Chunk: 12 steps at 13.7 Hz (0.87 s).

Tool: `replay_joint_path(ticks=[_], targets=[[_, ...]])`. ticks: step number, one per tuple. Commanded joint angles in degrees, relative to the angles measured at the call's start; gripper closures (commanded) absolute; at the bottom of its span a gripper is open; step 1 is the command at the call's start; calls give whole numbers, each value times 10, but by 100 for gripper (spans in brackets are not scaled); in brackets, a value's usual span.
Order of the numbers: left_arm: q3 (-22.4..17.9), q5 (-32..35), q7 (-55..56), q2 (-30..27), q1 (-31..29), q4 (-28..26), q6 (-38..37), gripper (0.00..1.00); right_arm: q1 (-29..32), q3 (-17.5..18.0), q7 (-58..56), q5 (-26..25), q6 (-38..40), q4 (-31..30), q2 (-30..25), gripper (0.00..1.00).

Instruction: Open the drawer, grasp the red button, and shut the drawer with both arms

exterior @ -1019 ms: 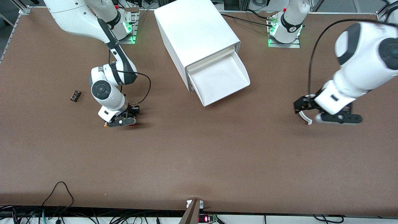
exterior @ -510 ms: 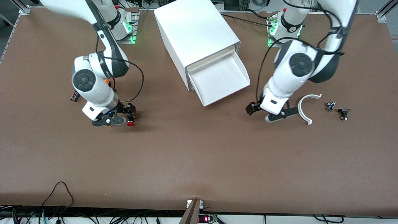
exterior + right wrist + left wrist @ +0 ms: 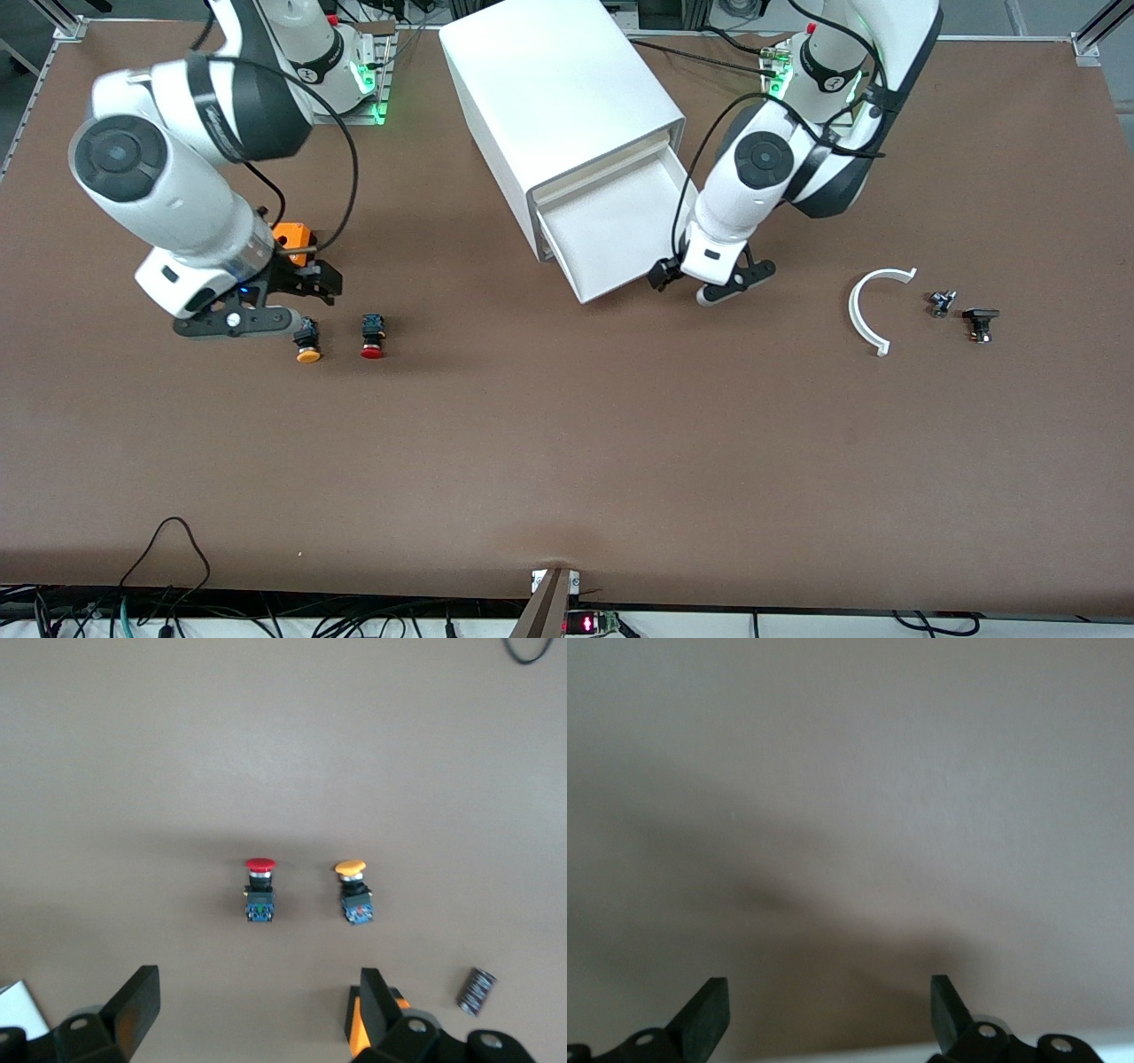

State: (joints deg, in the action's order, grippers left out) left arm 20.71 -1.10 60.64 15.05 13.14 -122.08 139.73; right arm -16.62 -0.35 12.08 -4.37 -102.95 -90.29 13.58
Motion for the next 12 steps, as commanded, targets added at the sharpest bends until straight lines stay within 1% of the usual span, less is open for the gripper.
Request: replay_joint_path(ticks=[1, 4, 6, 7, 9, 11, 12], targets=[[35, -7, 24, -30, -3, -42, 4, 0, 44, 4, 0, 8, 33, 42, -7, 0], [93, -11, 69, -32, -5, -64, 4, 0, 105, 4, 5, 7, 29, 39, -15, 0], [129, -12, 81, -36, -5, -70, -2, 0, 134, 3, 1, 8, 38, 35, -41, 0], [145, -14, 81, -36, -5, -74, -2, 0, 140, -2, -4, 7, 53, 42, -44, 0], [159, -14, 82, -36, -5, -75, -2, 0, 140, -33, -21, 8, 81, 45, -57, 0], [159, -14, 81, -36, -8, -75, -2, 0, 140, -46, -60, 9, 118, 39, -80, 0], [156, -15, 80, -36, -13, -74, 0, 0, 140, -47, -59, 9, 134, 36, -91, 0]])
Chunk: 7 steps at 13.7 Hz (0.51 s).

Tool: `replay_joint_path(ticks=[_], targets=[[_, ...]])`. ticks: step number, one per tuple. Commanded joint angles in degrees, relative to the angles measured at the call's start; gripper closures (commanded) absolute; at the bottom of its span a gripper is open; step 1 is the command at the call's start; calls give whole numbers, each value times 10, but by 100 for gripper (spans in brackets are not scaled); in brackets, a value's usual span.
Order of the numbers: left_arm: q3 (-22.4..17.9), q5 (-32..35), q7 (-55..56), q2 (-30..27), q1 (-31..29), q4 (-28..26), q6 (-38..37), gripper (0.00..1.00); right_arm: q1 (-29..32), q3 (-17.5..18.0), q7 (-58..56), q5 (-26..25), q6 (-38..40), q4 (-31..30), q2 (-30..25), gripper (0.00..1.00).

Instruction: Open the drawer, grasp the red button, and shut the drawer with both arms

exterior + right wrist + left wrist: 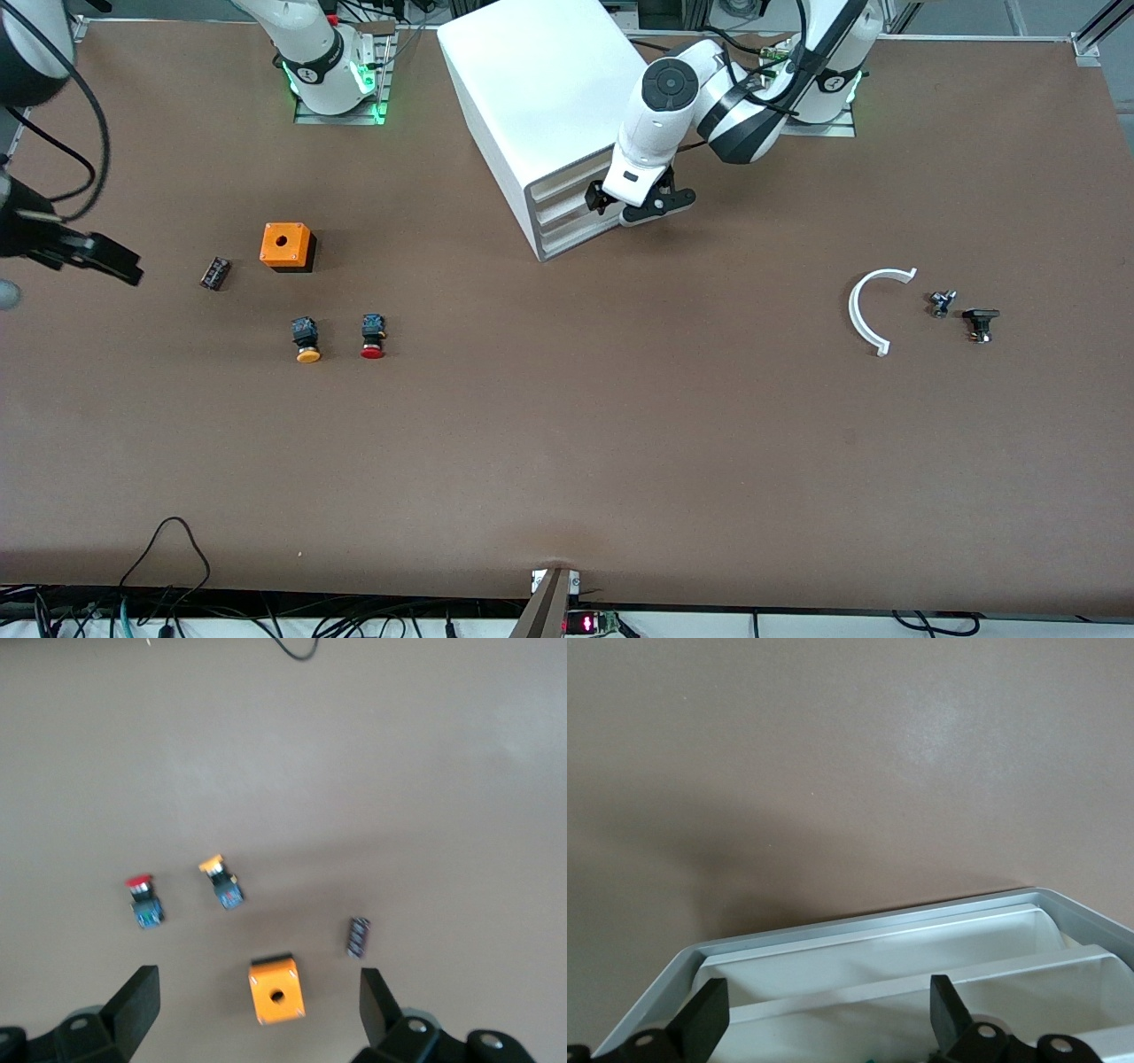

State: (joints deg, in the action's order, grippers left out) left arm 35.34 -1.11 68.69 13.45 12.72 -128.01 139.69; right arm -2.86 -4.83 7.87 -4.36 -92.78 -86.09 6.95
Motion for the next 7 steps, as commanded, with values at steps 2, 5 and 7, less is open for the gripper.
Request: replay_joint_path(ticks=[2, 5, 7], targets=[[-22, -6, -12, -20, -37, -5, 8, 0, 2, -2, -15, 10, 28, -40, -58, 0], [-163, -5, -78, -27, -41, 39, 45, 0, 2, -3, -23, 16, 19, -83, -89, 0], [-218, -5, -163, -61, -45, 50, 44, 0, 2, -3, -66, 15, 21, -83, -91, 0]])
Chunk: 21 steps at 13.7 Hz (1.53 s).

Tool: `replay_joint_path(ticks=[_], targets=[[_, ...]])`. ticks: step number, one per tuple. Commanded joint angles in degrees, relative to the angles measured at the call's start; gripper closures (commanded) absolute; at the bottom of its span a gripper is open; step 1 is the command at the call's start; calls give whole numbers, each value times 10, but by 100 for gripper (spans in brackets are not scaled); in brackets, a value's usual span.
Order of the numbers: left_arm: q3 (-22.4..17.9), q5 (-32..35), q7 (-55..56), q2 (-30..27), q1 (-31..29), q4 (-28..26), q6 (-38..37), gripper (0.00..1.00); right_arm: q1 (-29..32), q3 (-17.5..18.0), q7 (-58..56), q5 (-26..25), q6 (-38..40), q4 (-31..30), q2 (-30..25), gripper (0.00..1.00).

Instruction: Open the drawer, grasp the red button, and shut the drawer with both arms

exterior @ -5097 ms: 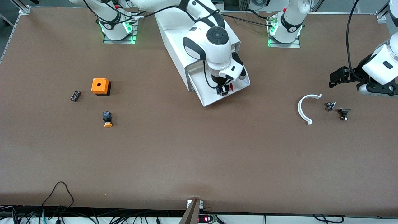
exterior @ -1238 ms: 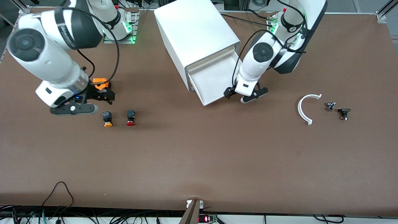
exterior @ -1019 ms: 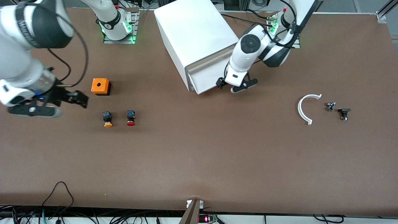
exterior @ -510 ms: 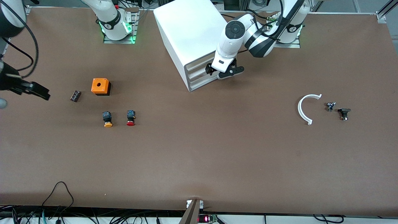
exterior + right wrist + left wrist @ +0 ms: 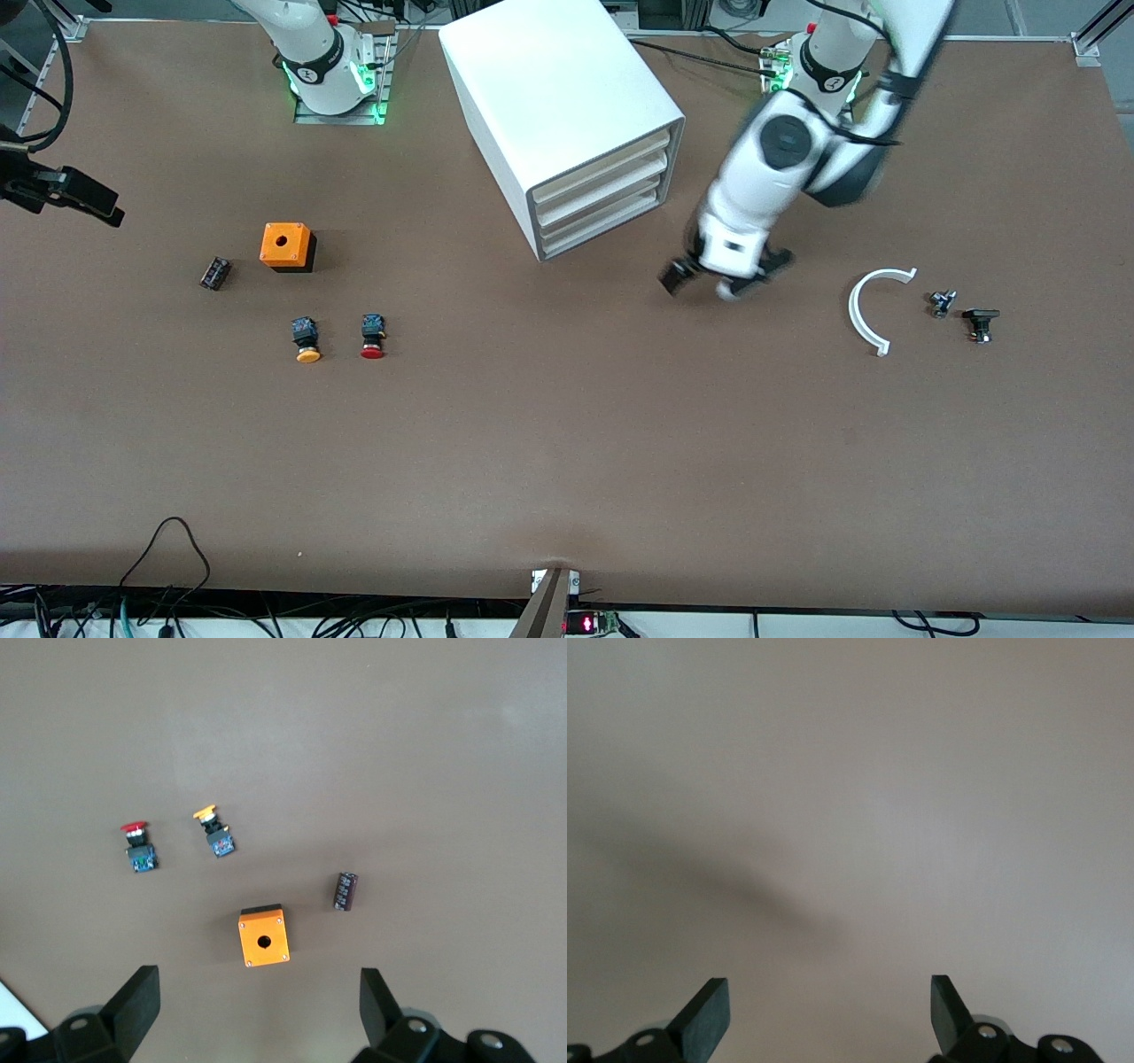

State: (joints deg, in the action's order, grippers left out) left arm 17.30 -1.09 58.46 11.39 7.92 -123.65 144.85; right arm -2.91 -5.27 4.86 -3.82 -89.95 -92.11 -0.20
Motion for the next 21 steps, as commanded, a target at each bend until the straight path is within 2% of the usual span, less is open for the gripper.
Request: replay_joint_path(ticks=[1, 2, 4, 6, 8, 10, 15, 21], targets=[[-58, -5, -102, -64, -4, 8, -9, 0, 3, 2, -36, 10, -6, -29, -23, 0], [-78, -5, -141, -85, -7, 11, -15, 0, 3, 2, -41, 10, -9, -40, -32, 0], [-120, -5, -214, -132, -8, 22, -90, 0, 3, 2, -42, 10, -15, -66, -53, 0], [-147, -5, -283, -159, -13, 77, -242, 0, 3, 2, -43, 10, -11, -72, -57, 0], [-155, -4, -330, -160, -31, 160, -378, 0, 3, 2, -51, 10, -10, -71, -57, 0], [-165, -4, -352, -159, -43, 204, -452, 0, 3, 3, -53, 8, -4, -70, -57, 0], [-172, -2, -455, -153, -53, 210, -468, 0, 0, 7, -56, 10, -3, -65, -53, 0], [-171, -3, -465, -150, -57, 212, -487, 0, 0, 7, -57, 10, 7, -59, -53, 0]])
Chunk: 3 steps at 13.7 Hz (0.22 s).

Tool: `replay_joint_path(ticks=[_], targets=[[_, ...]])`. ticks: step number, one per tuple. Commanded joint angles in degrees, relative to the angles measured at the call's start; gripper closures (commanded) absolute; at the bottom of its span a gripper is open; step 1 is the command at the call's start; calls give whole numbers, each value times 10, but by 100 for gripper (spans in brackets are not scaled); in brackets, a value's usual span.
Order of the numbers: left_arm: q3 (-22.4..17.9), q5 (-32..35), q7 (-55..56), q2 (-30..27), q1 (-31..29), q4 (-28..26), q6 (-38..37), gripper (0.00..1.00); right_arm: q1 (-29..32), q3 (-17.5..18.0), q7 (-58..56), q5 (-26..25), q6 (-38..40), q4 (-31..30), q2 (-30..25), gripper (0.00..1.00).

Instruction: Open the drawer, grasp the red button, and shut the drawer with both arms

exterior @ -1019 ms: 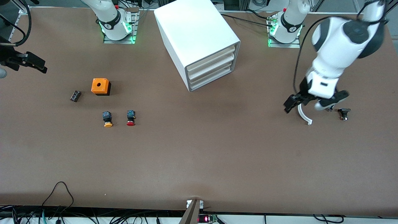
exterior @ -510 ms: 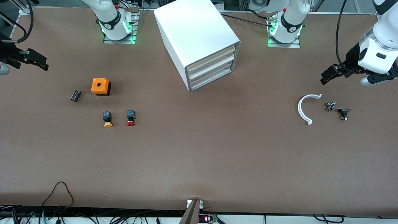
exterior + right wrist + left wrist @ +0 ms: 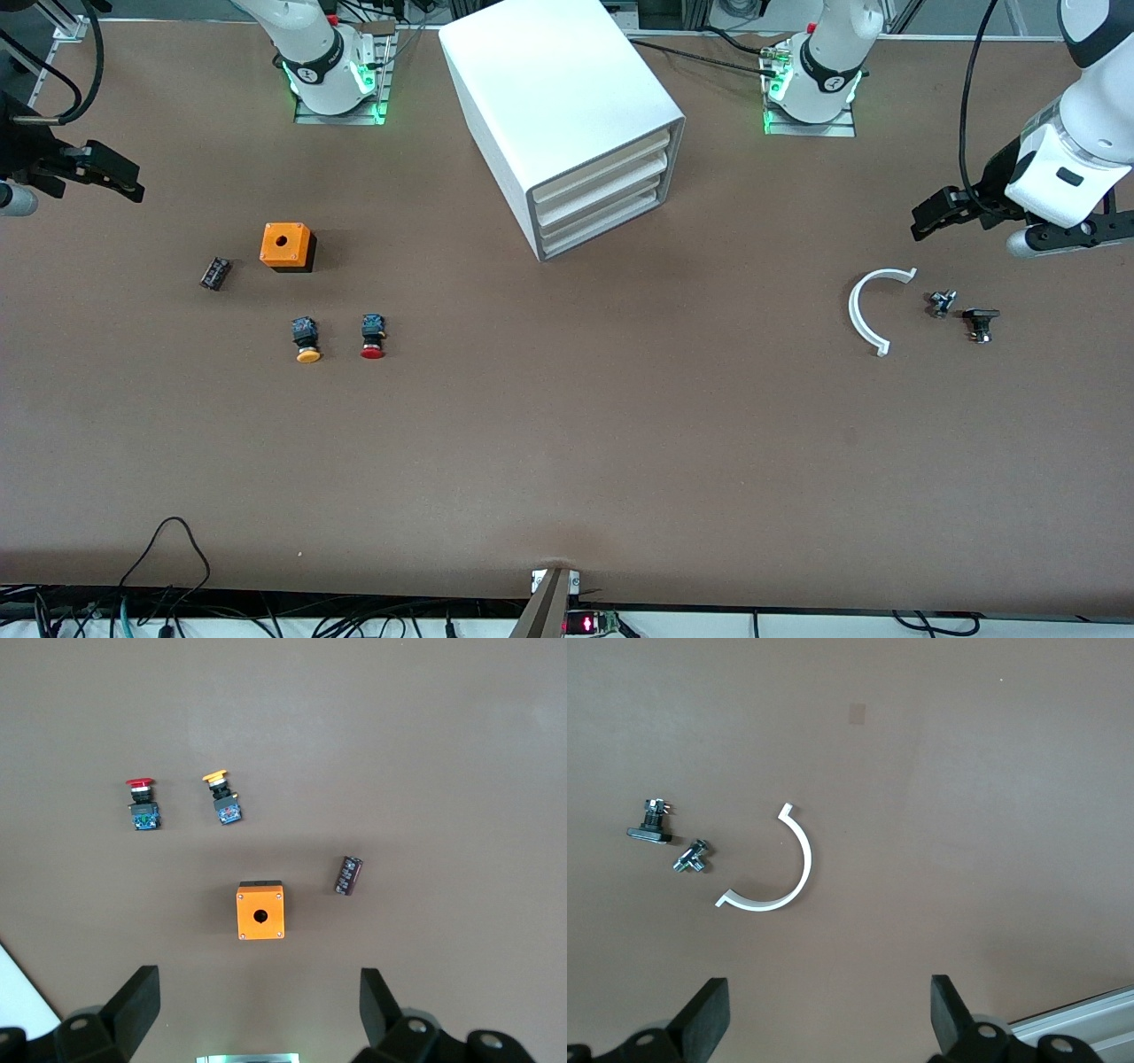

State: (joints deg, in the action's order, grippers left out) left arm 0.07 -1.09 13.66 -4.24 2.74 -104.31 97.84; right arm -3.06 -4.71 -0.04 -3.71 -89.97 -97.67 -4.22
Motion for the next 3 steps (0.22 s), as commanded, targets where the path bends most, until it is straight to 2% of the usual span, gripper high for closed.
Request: replay_joint_path(ticks=[1, 3], targets=[[1, -3, -17, 7, -5, 23, -17, 0, 2, 1, -8, 9, 7, -2, -12, 0], [0, -3, -18, 17, -7, 36, -15, 0, 1, 2, -8, 9, 7, -2, -11, 0]])
